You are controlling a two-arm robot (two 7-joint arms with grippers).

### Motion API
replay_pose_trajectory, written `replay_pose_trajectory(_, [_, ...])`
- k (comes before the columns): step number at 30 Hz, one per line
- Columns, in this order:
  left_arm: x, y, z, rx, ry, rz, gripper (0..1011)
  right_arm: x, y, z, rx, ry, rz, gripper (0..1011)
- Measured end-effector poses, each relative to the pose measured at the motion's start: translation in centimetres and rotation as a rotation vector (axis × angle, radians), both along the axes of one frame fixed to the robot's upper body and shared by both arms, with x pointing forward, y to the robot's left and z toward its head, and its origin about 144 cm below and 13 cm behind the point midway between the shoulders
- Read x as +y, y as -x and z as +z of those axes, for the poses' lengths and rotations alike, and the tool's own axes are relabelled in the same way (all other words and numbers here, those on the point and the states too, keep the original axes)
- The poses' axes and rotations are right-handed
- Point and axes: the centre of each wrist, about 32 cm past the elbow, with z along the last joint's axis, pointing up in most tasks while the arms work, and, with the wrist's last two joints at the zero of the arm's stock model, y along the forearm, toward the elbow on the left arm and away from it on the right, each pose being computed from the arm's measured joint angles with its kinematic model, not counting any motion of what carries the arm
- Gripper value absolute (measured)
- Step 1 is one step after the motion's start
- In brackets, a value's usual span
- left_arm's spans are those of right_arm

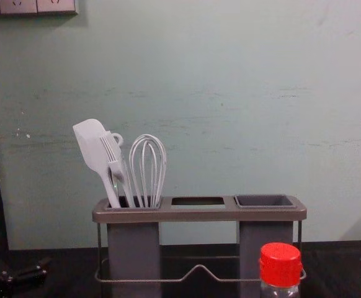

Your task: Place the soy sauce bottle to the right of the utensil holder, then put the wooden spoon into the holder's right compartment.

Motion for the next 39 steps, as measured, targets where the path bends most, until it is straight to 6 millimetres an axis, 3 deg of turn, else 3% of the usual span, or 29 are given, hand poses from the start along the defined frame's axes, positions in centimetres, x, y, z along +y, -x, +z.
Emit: replay_pose_trajectory(39, [0.00,0.00,0.00,0.000,0.000,0.000,1000,0.00,0.00,0.00,0.000,0.000,0.000,1003])
